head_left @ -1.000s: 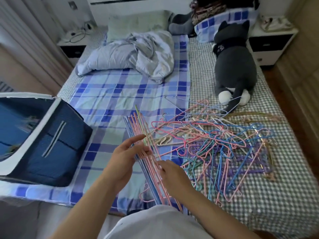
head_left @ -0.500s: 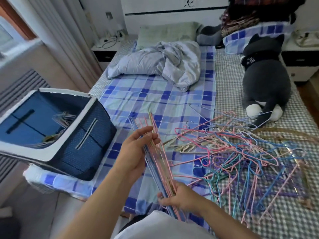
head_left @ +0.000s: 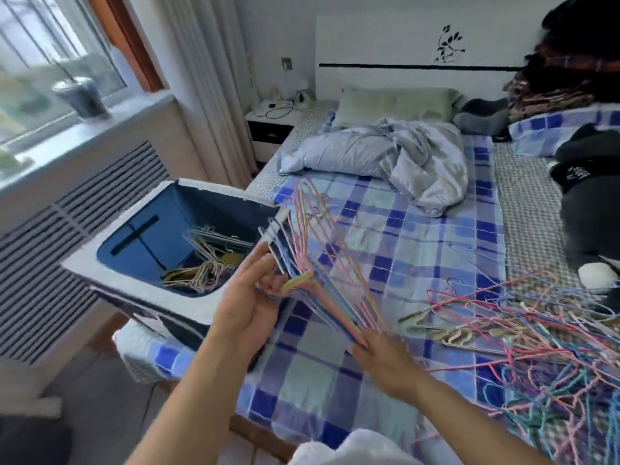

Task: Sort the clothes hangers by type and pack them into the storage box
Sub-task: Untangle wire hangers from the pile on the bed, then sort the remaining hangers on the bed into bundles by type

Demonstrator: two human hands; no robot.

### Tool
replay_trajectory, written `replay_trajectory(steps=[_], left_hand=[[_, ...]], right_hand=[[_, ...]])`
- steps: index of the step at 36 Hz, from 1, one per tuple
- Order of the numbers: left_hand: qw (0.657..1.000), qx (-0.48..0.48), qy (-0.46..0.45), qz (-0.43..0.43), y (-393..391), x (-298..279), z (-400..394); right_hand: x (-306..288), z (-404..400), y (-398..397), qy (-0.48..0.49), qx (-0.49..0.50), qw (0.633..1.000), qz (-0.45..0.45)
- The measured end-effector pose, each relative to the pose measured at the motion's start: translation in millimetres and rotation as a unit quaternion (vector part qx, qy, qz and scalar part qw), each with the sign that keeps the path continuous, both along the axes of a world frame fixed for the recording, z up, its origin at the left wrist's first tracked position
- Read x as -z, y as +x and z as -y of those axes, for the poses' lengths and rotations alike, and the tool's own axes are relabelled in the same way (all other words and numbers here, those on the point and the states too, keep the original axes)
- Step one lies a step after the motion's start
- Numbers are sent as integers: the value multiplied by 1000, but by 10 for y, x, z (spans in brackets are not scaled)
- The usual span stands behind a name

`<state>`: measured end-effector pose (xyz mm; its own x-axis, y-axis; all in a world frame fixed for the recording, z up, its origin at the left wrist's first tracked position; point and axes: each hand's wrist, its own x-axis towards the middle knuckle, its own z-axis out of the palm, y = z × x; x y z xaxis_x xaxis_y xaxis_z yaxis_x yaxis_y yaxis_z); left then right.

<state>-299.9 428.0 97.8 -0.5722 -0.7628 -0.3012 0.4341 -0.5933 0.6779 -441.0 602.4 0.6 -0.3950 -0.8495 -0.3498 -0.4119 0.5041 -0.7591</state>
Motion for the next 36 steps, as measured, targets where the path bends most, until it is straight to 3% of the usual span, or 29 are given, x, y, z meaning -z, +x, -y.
replay_trajectory(steps=[5, 11, 14, 17, 22, 27, 32, 36], left_hand=[[995, -89, -3, 36, 968, 100, 753], [974, -177, -9, 143, 1870, 324, 1186], [951, -206, -1, 230, 2037, 562, 1240], [929, -183, 80, 312, 2111, 861, 1167], [925, -155, 175, 299, 2101, 1014, 1124], [921, -89, 75, 373, 2043, 1020, 1071], [919, -120, -19, 376, 1984, 948, 939], [921, -135, 37, 362, 1995, 960, 904]], right_hand=[[-221, 1006, 346, -26, -105, 975, -195], [-366, 1850, 846, -56, -209, 921, -324], [-202, 2212, 974, -28, -244, 913, -327], [-53, 2417, 1005, 47, -285, 893, -345], [-14, 2518, 985, 60, -299, 872, -383], [-13, 2343, 845, 79, -290, 880, -367], [15, 2252, 825, 38, -254, 890, -377], [-2, 2386, 798, -7, -243, 870, -429]])
